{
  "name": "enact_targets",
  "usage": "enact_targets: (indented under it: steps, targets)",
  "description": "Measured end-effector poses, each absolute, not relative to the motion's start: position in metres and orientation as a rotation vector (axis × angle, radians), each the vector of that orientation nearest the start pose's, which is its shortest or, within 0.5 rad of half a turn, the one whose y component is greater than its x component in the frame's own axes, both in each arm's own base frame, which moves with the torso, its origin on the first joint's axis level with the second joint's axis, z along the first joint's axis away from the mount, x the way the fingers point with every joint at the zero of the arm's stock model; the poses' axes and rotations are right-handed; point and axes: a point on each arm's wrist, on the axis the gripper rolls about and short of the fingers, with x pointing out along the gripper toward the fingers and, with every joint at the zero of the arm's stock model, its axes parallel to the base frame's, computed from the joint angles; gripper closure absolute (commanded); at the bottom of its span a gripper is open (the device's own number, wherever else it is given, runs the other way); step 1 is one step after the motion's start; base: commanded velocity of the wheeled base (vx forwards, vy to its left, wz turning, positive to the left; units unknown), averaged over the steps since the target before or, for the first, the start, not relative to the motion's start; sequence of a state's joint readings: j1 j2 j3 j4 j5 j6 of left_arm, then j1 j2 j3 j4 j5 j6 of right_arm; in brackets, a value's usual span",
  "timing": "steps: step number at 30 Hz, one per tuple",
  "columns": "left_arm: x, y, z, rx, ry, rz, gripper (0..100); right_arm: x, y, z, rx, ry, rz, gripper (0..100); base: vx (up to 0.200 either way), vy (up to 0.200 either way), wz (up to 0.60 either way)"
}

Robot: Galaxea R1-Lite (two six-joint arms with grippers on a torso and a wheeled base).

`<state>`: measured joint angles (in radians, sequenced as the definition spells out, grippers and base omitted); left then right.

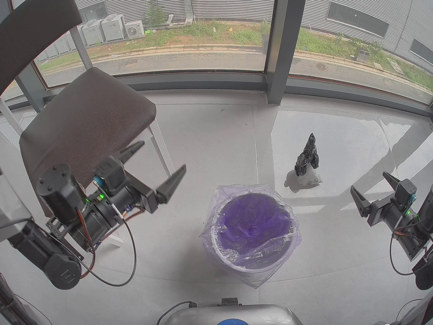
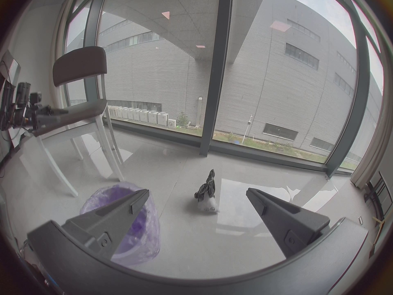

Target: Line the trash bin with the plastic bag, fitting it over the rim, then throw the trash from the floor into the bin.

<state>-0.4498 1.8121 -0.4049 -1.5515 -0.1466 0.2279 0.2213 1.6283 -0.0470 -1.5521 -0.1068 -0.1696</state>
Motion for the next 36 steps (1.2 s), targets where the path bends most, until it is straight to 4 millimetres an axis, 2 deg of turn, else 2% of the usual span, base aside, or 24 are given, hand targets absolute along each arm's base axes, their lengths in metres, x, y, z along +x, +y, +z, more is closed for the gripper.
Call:
enact_targets:
  steps: [3,8,16,20,23,27,32,36]
  targets:
    - [0.243,-0.118,0.168,0.165,-0.266,-0.487,0,0.198,0.041,0.132,-0.169,-0.041,0.095,0,0.000,0.000,0.00]
    - [0.237,-0.112,0.194,0.126,-0.337,-0.407,0,0.217,0.044,0.158,-0.150,-0.163,0.072,0,0.000,0.000,0.00]
    - [0.226,-0.105,0.221,0.095,-0.425,-0.357,0,0.256,0.050,0.212,-0.129,-0.294,0.059,0,0.000,0.000,0.00]
    - [0.221,-0.102,0.228,0.090,-0.445,-0.340,0,0.272,0.047,0.238,-0.131,-0.340,0.077,0,0.000,0.000,0.00]
    - [0.220,-0.098,0.231,0.088,-0.455,-0.317,0,0.282,0.035,0.251,-0.139,-0.367,0.094,0,0.000,0.000,0.00]
    - [0.220,-0.091,0.233,0.085,-0.465,-0.281,0,0.297,0.022,0.259,-0.138,-0.397,0.071,0,0.000,0.000,0.00]
    - [0.218,-0.085,0.235,0.058,-0.505,-0.229,0,0.313,0.016,0.267,-0.127,-0.485,0.015,0,0.000,0.000,0.00]
    - [0.216,-0.084,0.230,0.036,-0.486,-0.222,0,0.330,0.013,0.268,-0.121,-0.527,-0.017,0,0.000,0.000,0.00]
